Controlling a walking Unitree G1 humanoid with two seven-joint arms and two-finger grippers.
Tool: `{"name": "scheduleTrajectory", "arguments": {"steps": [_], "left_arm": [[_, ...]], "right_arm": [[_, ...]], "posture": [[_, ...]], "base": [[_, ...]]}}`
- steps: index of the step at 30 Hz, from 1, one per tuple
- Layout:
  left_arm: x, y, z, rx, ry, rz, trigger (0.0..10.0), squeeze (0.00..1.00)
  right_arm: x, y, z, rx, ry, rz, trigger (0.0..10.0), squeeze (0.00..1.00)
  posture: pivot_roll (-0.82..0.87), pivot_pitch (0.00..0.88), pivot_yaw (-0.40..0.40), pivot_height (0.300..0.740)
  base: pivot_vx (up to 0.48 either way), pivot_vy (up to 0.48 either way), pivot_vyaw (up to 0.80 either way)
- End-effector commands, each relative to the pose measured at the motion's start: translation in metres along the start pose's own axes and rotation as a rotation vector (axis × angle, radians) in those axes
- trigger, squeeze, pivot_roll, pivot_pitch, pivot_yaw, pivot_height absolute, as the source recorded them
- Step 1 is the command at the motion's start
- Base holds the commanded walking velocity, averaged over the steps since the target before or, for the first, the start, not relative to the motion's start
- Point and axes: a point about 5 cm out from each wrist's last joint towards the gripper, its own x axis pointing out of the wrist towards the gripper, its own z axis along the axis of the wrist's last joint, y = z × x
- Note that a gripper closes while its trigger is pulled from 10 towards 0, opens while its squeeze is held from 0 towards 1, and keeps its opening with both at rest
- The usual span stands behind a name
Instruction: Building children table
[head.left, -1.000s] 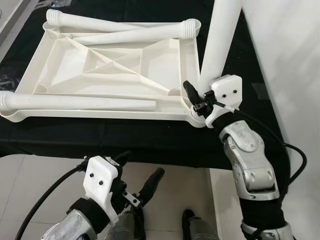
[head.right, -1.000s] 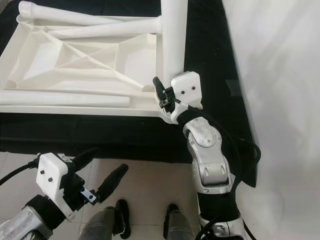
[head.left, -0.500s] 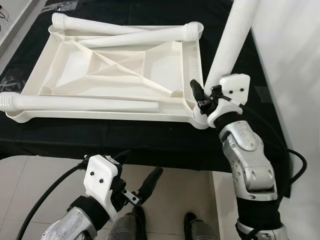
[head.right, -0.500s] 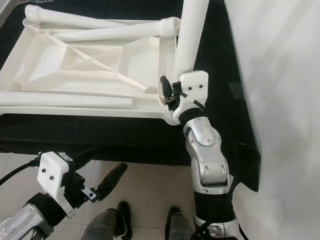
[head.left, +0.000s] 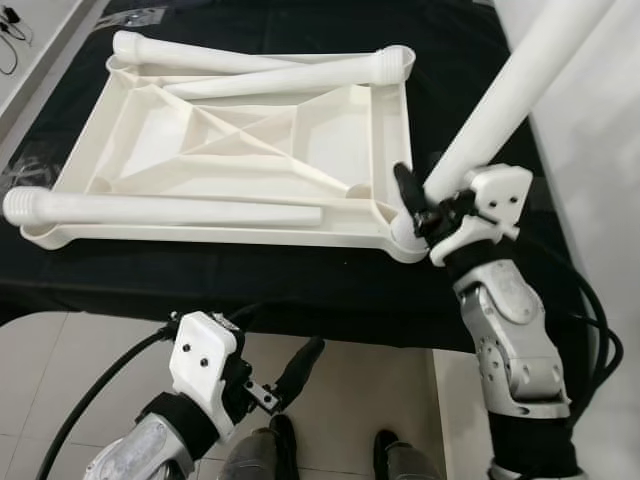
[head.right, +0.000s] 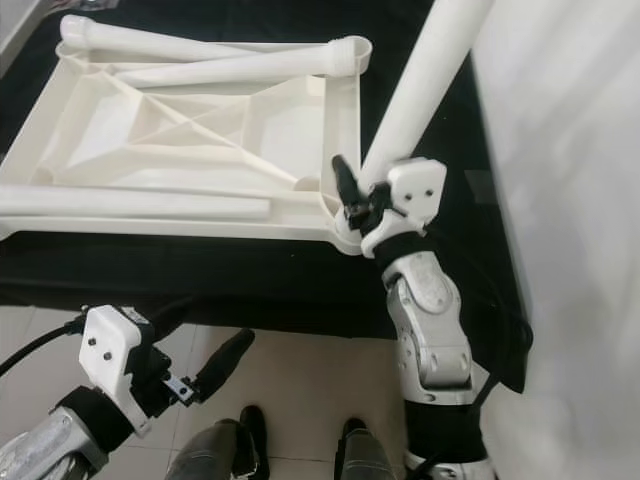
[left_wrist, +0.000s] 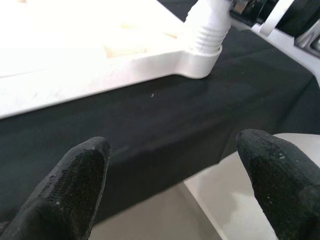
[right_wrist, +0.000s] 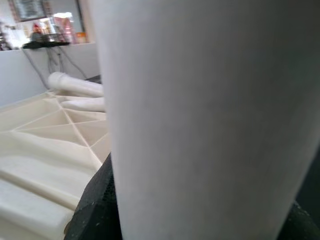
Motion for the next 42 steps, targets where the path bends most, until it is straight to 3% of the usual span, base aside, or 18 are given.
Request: {"name": "scheduleTrajectory", "arguments": {"steps": [1,15,19,24,28,36,41,42], "left_arm": [[-0.003,0.003,-0.005,0.009,0.032,0.008,10.0,0.0],[-0.002,0.003,-0.006,0.015,0.028,0.013,10.0,0.0],[-0.001,0.003,-0.006,0.013,0.025,0.014,10.0,0.0],[-0.001,0.003,-0.006,0.012,0.024,0.014,10.0,0.0],[-0.002,0.002,-0.006,0.011,0.024,0.015,10.0,0.0],[-0.003,0.001,-0.005,0.011,0.022,0.018,10.0,0.0],[-0.004,0.001,-0.004,0.009,0.021,0.021,10.0,0.0],[-0.004,0.001,-0.004,0.009,0.021,0.021,10.0,0.0]], "right_arm": [[-0.025,-0.006,-0.065,-0.021,0.335,-0.009,10.0,0.0],[-0.017,0.0,-0.066,-0.082,0.36,0.135,10.0,0.0],[-0.008,-0.004,-0.071,0.024,0.419,0.148,10.0,0.0],[-0.004,-0.006,-0.074,0.059,0.439,0.142,10.0,0.0],[0.017,-0.006,-0.073,0.137,0.434,0.2,10.0,0.0],[0.026,-0.003,-0.079,0.124,0.461,0.232,10.0,0.0],[0.021,-0.003,-0.088,0.061,0.529,0.112,10.0,0.0],[0.017,-0.009,-0.091,0.014,0.556,0.011,10.0,0.0]], "posture": [[-0.01,0.365,0.072,0.74],[-0.01,0.357,0.067,0.74],[-0.02,0.354,0.064,0.74],[-0.02,0.354,0.064,0.74],[-0.01,0.352,0.063,0.74],[0.0,0.357,0.057,0.74],[-0.01,0.364,0.056,0.74],[-0.01,0.366,0.054,0.74]], "base": [[0.0,0.0,0.0],[0.0,0.0,0.0],[0.0,0.0,0.0],[0.0,0.0,0.0],[0.0,0.0,0.0],[0.0,0.0,0.0],[0.0,0.0,0.0],[0.0,0.0,0.0]]}}
